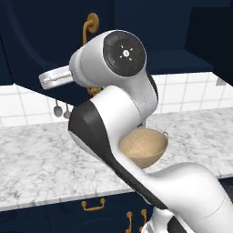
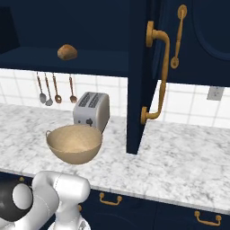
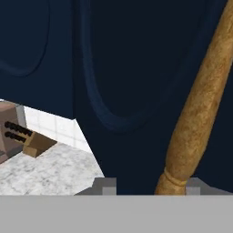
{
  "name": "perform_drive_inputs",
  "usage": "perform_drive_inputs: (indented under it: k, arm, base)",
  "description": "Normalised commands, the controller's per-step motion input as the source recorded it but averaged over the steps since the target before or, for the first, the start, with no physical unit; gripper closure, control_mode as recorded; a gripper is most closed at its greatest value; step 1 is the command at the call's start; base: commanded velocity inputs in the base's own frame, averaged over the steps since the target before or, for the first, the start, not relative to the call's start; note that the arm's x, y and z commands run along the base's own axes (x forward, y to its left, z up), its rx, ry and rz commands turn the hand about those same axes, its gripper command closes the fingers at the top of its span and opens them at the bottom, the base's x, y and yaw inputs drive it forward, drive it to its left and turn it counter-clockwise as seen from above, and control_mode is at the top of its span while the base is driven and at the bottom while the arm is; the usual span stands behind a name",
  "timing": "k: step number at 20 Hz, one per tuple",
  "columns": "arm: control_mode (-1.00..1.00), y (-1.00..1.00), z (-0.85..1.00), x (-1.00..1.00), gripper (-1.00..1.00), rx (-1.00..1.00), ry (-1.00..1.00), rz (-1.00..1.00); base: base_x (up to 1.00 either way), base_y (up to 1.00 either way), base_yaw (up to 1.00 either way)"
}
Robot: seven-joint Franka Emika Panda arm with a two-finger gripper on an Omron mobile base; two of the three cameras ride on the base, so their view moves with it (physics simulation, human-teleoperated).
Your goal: Open the cabinet, pick up the bread from the cabinet and place it in the basket. Then move the basket to the dining counter.
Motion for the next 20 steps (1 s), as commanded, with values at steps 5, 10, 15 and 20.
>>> perform_drive_inputs:
  k: [5,10,15,20]
  arm:
    - [-1.0,1.0,-0.57,-0.14,1.0,-0.12,0.0,0.0]
    - [-1.0,1.0,-0.51,-0.01,1.0,-0.09,0.0,0.0]
    - [-1.0,1.0,-0.34,-0.06,1.0,-0.01,0.0,0.0]
    - [-1.0,1.0,-0.4,0.0,1.0,0.02,0.0,0.0]
  base:
    - [0.0,0.0,0.0]
    - [0.0,0.0,0.0]
    - [0.0,0.0,0.0]
    - [0.0,0.0,0.0]
